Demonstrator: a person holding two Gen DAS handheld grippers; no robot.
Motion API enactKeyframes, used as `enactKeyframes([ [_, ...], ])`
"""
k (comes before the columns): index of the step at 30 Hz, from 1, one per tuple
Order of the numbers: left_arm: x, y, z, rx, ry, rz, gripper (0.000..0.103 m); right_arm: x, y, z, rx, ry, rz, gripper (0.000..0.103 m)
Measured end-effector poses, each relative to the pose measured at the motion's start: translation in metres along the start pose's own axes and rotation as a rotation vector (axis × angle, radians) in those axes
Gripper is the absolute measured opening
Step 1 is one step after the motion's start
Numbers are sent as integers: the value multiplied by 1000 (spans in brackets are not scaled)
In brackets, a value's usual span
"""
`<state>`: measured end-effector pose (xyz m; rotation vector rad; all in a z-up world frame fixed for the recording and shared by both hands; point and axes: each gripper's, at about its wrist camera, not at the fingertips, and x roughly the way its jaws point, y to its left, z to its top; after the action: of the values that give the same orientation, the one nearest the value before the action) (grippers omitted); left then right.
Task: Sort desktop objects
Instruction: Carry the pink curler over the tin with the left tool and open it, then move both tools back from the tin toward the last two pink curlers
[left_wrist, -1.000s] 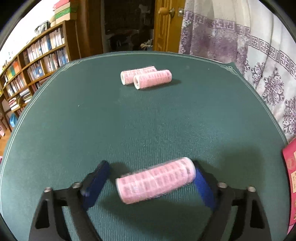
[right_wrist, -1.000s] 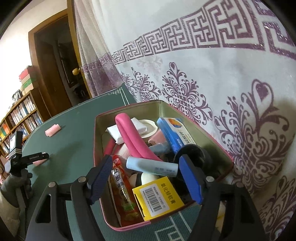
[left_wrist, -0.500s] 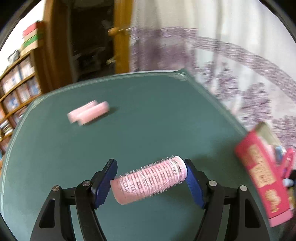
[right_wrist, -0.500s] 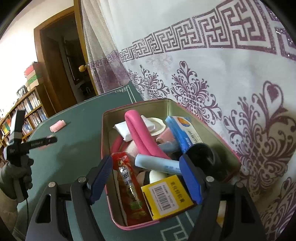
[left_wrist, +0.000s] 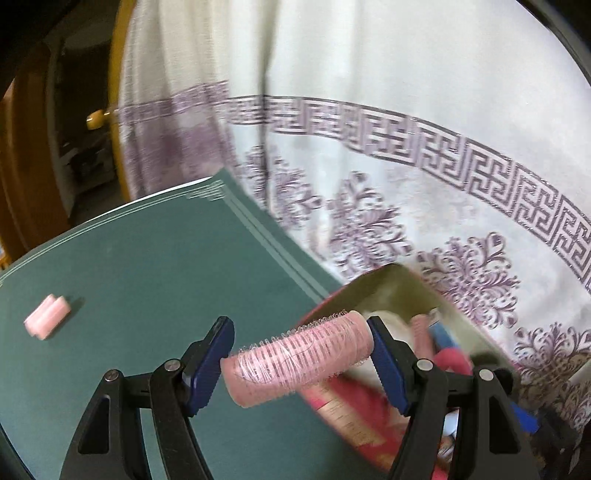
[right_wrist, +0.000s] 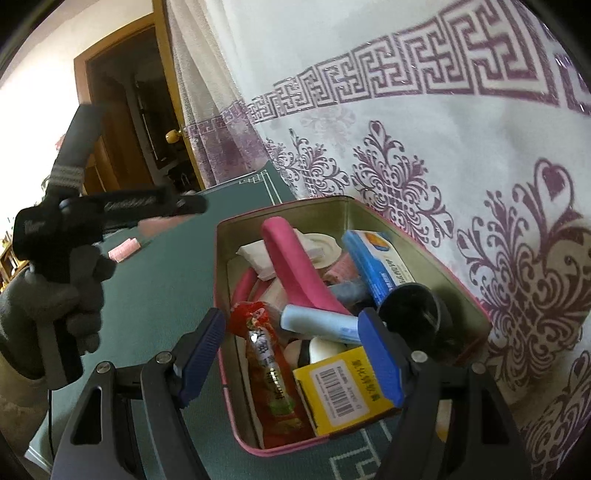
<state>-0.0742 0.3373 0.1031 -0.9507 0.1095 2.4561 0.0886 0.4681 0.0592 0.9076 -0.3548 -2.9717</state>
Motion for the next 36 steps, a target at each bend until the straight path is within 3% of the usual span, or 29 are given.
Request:
enactKeyframes([
  [4, 20, -18, 3, 0, 17, -28, 74, 2, -7, -2, 23, 7, -3, 78],
  [10, 39, -15, 0, -57, 62, -47, 78, 3, -13, -2, 41, 11, -4, 78],
  [30, 1, 65, -20, -191, 23, 40, 79, 0, 3, 2, 23, -6, -3, 78],
  [36, 8, 56, -21, -180, 33, 11, 79, -2, 17, 0, 7, -7, 9, 78],
])
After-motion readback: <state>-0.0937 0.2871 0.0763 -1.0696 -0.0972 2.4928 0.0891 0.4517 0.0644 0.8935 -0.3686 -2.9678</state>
